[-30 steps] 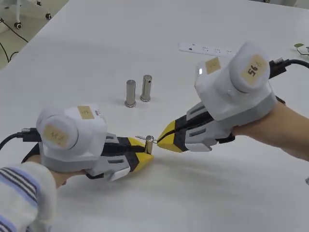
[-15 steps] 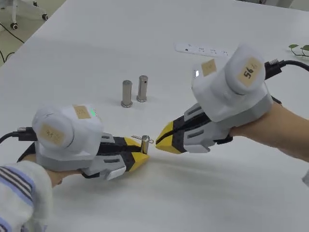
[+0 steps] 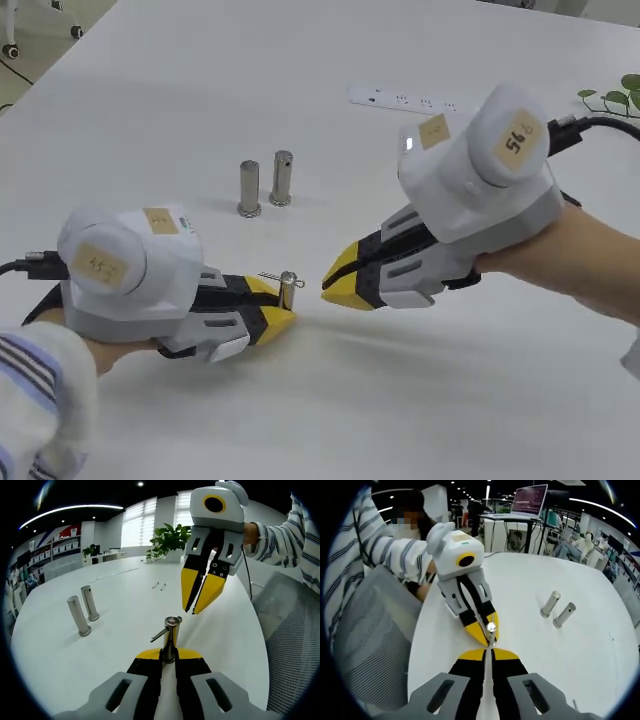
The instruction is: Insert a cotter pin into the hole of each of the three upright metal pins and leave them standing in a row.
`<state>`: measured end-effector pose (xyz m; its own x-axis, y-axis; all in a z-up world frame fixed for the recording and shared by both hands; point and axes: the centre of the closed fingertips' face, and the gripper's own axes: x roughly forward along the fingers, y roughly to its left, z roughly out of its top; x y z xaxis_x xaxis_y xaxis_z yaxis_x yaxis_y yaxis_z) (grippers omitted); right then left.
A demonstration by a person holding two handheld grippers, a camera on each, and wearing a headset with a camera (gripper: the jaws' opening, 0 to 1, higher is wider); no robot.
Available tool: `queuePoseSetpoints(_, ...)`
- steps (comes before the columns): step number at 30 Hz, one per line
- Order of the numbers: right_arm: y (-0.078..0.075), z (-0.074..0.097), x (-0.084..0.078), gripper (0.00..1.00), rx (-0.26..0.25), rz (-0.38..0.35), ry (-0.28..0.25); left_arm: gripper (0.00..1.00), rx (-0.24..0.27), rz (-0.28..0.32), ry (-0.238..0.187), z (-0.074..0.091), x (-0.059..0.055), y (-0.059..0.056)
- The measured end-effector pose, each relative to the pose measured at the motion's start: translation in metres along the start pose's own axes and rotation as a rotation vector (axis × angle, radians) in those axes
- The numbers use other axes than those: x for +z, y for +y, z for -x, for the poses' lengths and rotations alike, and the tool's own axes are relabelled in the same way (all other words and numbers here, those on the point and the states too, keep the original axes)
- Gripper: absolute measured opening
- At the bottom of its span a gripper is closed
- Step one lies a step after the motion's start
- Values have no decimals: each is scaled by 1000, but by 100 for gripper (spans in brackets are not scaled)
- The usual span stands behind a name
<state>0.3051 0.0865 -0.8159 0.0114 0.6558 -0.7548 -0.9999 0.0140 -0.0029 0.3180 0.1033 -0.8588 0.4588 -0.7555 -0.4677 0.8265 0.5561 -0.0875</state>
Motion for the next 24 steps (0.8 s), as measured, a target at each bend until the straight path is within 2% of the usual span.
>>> queuePoseSetpoints(8,-2,-3,4,12,-20,-4,-20,8,6,12,0,1,0,1)
queuePoseSetpoints(17,-1,-8,6,14,-24,-18,-33,8,12,-25,10,2,-3,3)
queuePoseSetpoints(20,-1,-10,9,14,-25,-23,-44,14,24,-40,29,4,-7,4)
queuePoseSetpoints(22,-1,-12,11,15,-24,-28,-50,19,22,-18,41,7,-11,4)
queuePoseSetpoints(24,0,-15,12,15,-22,-28,-52,23,27,-40,44,11,-12,3)
